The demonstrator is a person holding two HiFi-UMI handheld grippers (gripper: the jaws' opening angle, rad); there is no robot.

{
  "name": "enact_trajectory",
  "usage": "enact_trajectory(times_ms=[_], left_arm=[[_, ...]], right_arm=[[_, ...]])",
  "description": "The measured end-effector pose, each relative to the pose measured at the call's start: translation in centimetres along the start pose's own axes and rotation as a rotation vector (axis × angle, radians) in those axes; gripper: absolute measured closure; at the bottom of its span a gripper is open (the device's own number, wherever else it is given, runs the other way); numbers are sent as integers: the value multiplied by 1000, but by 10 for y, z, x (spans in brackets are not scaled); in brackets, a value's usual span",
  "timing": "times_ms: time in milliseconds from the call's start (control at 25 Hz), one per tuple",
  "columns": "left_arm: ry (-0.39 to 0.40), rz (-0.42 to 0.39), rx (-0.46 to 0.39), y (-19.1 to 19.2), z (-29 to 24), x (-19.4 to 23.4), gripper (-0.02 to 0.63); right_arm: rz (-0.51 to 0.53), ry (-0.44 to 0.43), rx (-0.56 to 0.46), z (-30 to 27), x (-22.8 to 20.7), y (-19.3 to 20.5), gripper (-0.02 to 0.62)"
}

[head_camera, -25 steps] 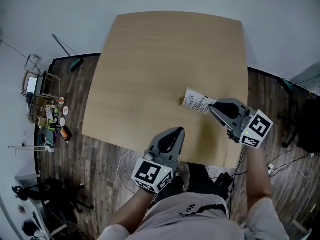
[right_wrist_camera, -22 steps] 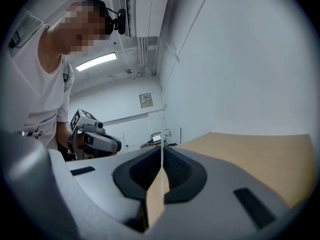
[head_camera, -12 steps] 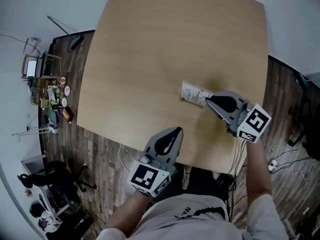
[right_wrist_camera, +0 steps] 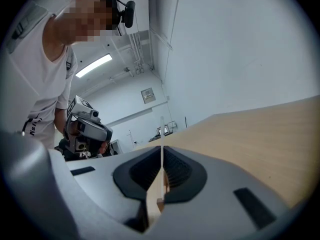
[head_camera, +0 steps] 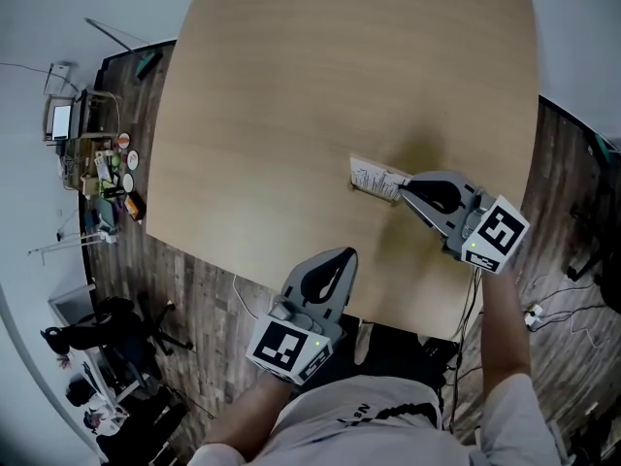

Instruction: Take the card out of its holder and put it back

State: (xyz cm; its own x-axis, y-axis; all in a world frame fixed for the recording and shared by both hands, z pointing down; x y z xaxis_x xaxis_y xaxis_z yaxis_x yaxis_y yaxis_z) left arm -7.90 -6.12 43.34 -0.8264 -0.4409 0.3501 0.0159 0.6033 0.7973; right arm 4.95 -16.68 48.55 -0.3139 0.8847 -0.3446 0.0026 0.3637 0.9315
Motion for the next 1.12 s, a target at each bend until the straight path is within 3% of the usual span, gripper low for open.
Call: enact_trajectory(times_ms=[520,1120], left_arm=[[-13,11,9,2,-8,2,594],[-13,8,5,4,-4,1,594]], right_arm=[[8,-26,6,-10,-5,9,571],[-17,7,-24,-6,3,13,571]])
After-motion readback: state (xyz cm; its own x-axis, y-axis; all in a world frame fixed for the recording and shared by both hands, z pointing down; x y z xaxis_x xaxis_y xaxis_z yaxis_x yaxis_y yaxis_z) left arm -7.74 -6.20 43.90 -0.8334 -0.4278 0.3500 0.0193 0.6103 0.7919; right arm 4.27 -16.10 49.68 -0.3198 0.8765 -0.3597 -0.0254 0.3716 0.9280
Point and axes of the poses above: the fingertips, and each gripper's own axes: z backward along the fingers, x to its left, y out of its underside, the point moved 4 cm from there along z, backward along the fingers, and after that the axes turned 1 degree about -y, right-handed, at the moved point
